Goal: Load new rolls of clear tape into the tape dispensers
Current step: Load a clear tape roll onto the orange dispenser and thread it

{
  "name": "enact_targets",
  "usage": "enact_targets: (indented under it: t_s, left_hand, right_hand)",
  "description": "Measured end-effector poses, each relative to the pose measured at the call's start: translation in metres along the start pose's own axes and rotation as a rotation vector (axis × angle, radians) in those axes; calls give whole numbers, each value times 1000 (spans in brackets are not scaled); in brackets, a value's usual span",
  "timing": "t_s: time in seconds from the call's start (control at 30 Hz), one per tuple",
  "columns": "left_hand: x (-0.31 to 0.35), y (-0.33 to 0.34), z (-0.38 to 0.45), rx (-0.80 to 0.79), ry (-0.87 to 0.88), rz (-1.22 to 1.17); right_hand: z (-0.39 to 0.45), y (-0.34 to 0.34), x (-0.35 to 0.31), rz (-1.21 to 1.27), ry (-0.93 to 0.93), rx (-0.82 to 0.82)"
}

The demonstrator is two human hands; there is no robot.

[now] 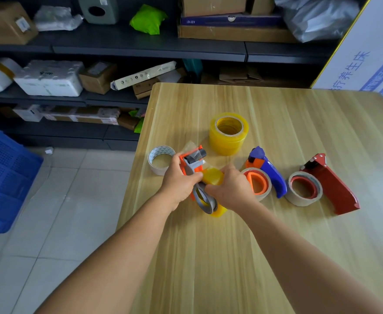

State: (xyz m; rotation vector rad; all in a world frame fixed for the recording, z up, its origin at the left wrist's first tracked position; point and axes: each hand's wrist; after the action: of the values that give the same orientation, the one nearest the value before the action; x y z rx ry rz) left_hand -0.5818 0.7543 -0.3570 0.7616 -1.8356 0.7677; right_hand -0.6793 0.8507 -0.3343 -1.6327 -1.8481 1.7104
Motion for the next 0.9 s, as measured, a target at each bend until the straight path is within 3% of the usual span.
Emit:
enact_targets:
  t_s: [0.17,0.33,0.43,0.53,0.6,0.7,0.8,0.9]
  left_hand:
    - [1,2,1,-6,-36,29]
    - [-14,19,-8,127,-123,186]
    - [-22,28,-15,37,-209,39]
    - [-17,33,-20,-147,-132,53]
    - [-15,33,-19,-144,-105,50]
    - [-16,30,-15,-76,-86,61]
    - [-20,28,-13,7,-103,119]
    - [-22,28,-15,21,-60,224]
  right_hand:
    - [1,0,5,32,21,-40]
    - [8,2,9,199,109,51]
    - [12,1,10,243,156,87]
    - [14,3,12,307,182,113]
    - [13,4,13,376,196,112]
    - [11,-1,16,494,232,38]
    - [12,-8,15,766,387,-137]
    - [16,-6,16,719,435,-188]
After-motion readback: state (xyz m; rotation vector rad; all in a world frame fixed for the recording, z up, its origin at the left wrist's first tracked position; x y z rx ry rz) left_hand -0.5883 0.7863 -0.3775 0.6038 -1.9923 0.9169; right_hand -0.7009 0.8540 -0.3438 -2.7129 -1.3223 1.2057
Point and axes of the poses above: each hand's wrist, its own z-axis towards the middle knuckle, its own y-axis out of the palm, x = y × z, and after that the axes turned 3 degrees about x, right-handed
